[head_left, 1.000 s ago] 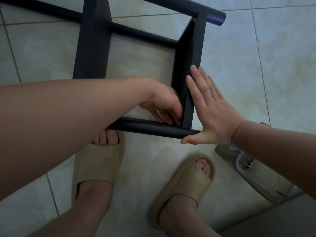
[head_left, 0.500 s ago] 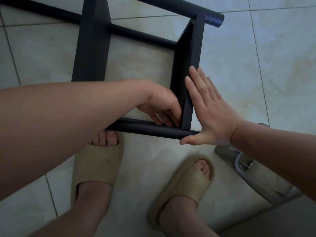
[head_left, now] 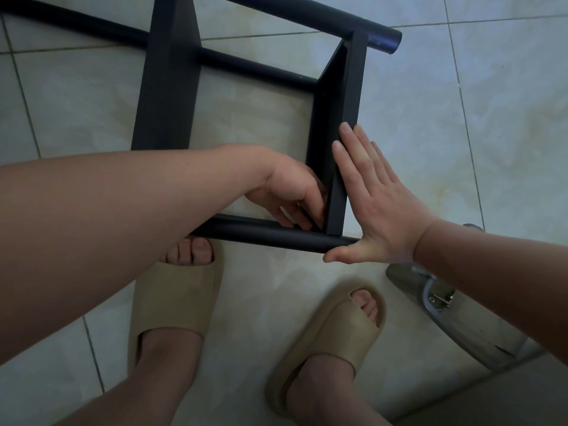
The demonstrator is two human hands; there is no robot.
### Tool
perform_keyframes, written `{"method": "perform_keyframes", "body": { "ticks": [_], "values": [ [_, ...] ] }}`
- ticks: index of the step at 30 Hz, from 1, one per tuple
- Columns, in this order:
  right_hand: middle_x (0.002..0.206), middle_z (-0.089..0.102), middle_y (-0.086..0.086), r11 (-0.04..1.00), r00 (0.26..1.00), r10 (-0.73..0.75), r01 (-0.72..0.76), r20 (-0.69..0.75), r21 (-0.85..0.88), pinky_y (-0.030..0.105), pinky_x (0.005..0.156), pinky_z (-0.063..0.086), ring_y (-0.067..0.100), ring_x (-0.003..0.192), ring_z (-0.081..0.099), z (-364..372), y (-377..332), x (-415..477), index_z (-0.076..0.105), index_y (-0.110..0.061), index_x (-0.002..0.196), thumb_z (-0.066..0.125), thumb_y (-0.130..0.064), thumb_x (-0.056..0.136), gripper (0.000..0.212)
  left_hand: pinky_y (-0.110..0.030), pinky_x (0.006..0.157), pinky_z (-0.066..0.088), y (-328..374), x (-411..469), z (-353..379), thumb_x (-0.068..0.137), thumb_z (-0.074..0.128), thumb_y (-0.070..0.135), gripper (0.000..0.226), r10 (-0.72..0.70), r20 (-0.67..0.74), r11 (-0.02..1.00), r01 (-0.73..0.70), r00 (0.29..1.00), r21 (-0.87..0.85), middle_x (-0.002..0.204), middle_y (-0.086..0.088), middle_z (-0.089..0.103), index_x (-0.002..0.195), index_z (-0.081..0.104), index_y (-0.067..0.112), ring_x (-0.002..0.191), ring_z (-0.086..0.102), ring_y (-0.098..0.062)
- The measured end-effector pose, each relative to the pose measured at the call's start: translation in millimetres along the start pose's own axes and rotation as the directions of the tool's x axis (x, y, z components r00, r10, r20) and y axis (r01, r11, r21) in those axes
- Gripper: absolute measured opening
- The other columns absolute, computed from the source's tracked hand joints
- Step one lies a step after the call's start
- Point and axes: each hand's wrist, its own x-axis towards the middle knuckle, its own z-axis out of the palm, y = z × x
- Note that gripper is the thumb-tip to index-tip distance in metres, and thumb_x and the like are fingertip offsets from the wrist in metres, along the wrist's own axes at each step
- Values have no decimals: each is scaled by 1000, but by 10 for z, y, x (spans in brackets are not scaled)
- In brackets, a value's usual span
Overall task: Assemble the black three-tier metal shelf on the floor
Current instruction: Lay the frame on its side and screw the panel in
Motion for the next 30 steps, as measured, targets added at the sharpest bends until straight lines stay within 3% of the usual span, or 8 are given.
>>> {"method": "perform_keyframes", "body": {
  "ticks": [4, 9, 14, 20, 24, 30],
  "values": [
    [167, -6, 24, 1000, 1000, -2, 2, 1, -2, 58, 125, 8, 39, 155, -10, 0, 8, 1, 0, 2, 159, 37, -96, 75, 134, -37, 95, 52, -25, 17, 27, 90, 67, 16, 10, -14, 16, 1000, 14, 1000, 19, 95, 0, 78, 90, 76, 21, 90, 73, -15],
    [167, -5, 24, 1000, 1000, -4, 4, -2, -2, 59, 125, 9, 40, 155, -9, 8, 9, 2, 0, 2, 159, 37, -96, 75, 135, -30, 85, 53, -23, 28, 12, 87, 70, 9, 14, 5, -33, 1000, -5, 999, 9, 88, 2, 76, 85, 75, 22, 78, 71, -9],
    [167, -5, 24, 1000, 1000, -5, 5, -4, 5, 60, 124, 10, 40, 155, -9, 11, 8, 4, 0, 2, 159, 36, -96, 75, 134, -30, 87, 52, -1, -3, -1, 88, 67, 5, 16, 11, -26, 1000, -11, 1000, 2, 89, 3, 74, 95, 71, 19, 86, 69, -11],
    [167, -6, 24, 1000, 1000, -4, 4, -4, 5, 61, 124, 11, 40, 155, -9, 8, 5, 2, 0, 2, 159, 35, -97, 75, 134, -33, 90, 53, 16, 0, 4, 88, 69, 19, 9, -20, -38, 1000, 21, 999, 17, 94, 4, 77, 86, 76, 24, 86, 70, -12],
    [167, -6, 24, 1000, 1000, -6, 6, -7, 5, 62, 123, 12, 40, 155, -9, 13, 11, -1, -1, 2, 159, 36, -97, 75, 134, -27, 81, 53, 3, 23, 16, 88, 70, 13, 10, -19, -51, 999, 21, 999, 25, 85, 5, 76, 86, 75, 22, 73, 69, -7],
    [167, -6, 23, 1000, 1000, -4, 4, -6, 10, 60, 124, 10, 39, 155, -9, 20, 12, 2, 0, 2, 159, 36, -97, 75, 134, -25, 79, 52, 9, 49, 35, 89, 67, 5, 12, -3, -51, 1000, 3, 999, 2, 80, 2, 72, 90, 72, 15, 73, 64, -10]
  ]
}}
